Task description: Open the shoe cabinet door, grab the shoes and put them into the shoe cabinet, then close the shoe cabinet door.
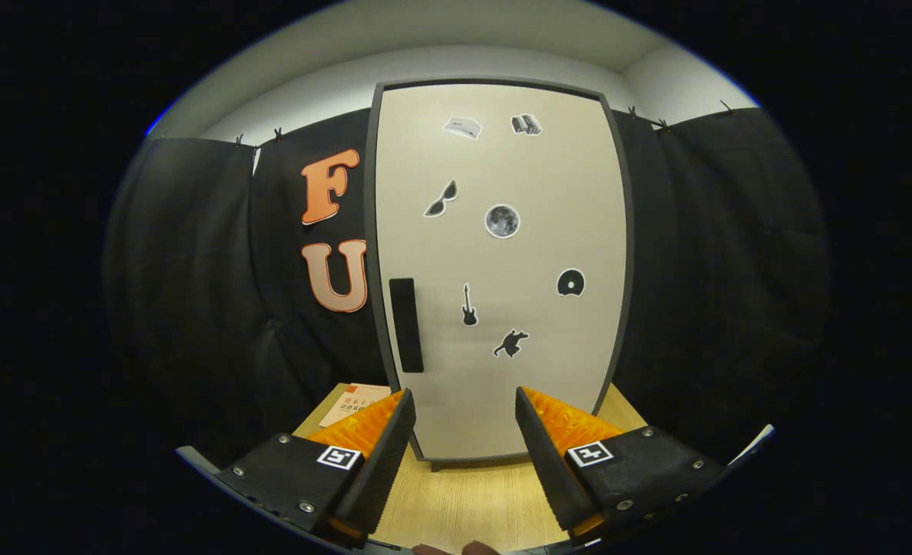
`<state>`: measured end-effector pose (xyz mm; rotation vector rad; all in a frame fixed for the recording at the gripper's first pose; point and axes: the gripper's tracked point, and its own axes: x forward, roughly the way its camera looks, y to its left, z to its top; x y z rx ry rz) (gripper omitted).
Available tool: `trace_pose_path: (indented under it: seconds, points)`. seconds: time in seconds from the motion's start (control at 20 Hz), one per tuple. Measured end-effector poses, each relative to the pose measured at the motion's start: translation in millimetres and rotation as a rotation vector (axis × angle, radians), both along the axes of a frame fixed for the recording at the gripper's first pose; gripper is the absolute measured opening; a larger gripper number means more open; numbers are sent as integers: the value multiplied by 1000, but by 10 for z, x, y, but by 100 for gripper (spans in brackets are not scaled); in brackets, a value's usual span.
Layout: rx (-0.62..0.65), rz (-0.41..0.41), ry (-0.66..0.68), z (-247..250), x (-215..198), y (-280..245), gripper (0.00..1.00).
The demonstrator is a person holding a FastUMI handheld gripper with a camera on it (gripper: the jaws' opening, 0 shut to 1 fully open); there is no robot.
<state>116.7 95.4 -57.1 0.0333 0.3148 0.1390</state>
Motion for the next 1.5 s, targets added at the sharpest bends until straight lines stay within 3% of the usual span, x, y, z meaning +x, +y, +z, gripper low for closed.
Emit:
trace_pose_path:
  seconds: [0.7,1.0,1.5]
  points:
    - [24,-5,-102,530,-1206,-1331,83]
    - [63,-13,-129,613,-1437,-1726,83]
    - [42,-12,-188,832,-1580,-1884,83]
